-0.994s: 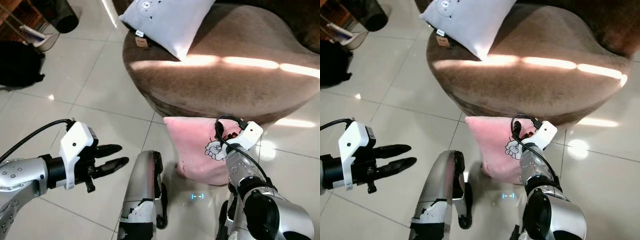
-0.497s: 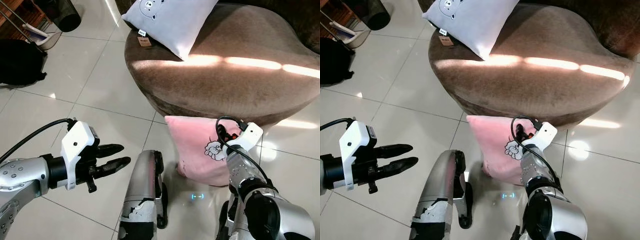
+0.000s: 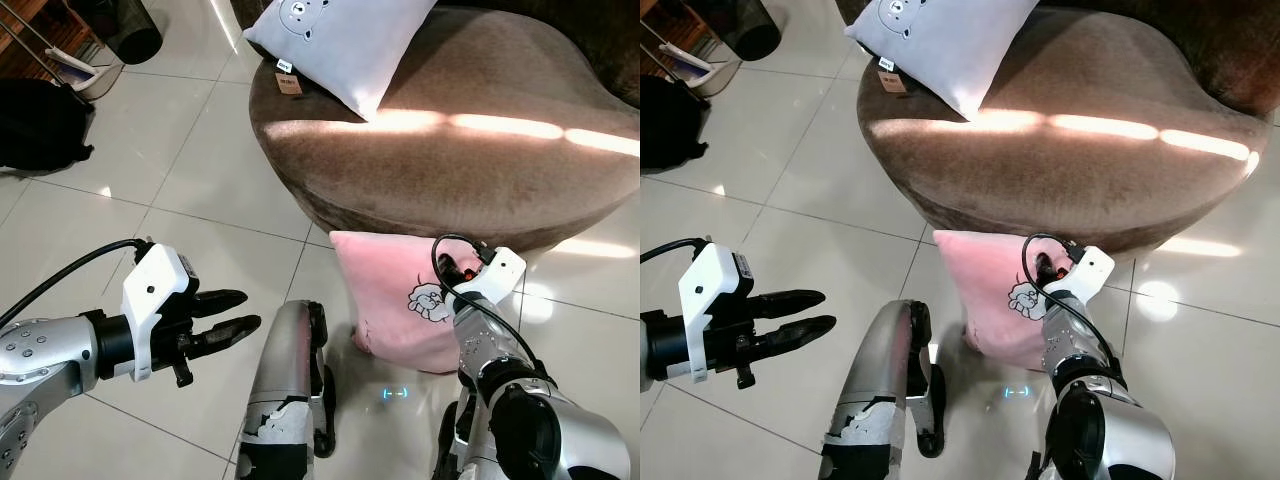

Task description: Move the pillow to the sofa from floor

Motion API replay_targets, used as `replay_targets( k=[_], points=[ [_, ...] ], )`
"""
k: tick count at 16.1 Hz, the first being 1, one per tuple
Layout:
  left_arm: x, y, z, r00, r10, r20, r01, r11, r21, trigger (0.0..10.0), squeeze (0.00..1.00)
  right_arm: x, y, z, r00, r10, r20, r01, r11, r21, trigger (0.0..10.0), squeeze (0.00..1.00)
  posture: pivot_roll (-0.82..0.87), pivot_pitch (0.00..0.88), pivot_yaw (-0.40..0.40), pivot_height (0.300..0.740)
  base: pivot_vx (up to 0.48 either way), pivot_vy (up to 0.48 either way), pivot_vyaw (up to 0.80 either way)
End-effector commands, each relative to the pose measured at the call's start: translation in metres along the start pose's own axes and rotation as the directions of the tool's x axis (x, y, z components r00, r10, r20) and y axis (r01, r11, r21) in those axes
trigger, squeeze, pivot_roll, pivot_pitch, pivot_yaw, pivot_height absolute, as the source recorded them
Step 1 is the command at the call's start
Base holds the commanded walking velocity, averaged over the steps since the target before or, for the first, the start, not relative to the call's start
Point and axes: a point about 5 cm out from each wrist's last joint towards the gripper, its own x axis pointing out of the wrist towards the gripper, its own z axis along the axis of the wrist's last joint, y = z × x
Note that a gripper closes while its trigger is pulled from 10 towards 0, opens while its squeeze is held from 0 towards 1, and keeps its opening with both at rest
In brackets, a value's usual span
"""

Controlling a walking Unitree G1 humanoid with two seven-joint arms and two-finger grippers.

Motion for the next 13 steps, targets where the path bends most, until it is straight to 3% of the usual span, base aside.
replay_targets(
  k=[1,7,13],
  points=[
    [-0.001,-0.003,-0.002,1.000,-0.013,-0.012,0.013,1.000,-0.008,10.0,0.00,-0.005,-0.002,-0.017,0.999,0.004,-0.053,-0.004,1.000,0.000,0.0,0.00,0.42,0.311,0.217,0.547,0.000,0.000,0.00],
    [0.002,-0.004,-0.006,1.000,-0.008,-0.007,0.008,1.000,-0.014,10.0,0.00,-0.007,-0.005,-0.019,0.998,0.025,-0.063,-0.026,1.000,-0.005,0.0,0.00,0.40,0.294,0.197,0.547,0.000,0.000,0.00],
    [0.019,-0.001,-0.017,0.999,0.013,0.031,-0.012,0.999,-0.038,10.0,0.00,-0.008,-0.002,-0.021,0.993,0.083,-0.079,-0.085,0.996,-0.018,0.0,0.00,0.31,0.241,0.155,0.547,0.000,0.000,0.00]
  ],
)
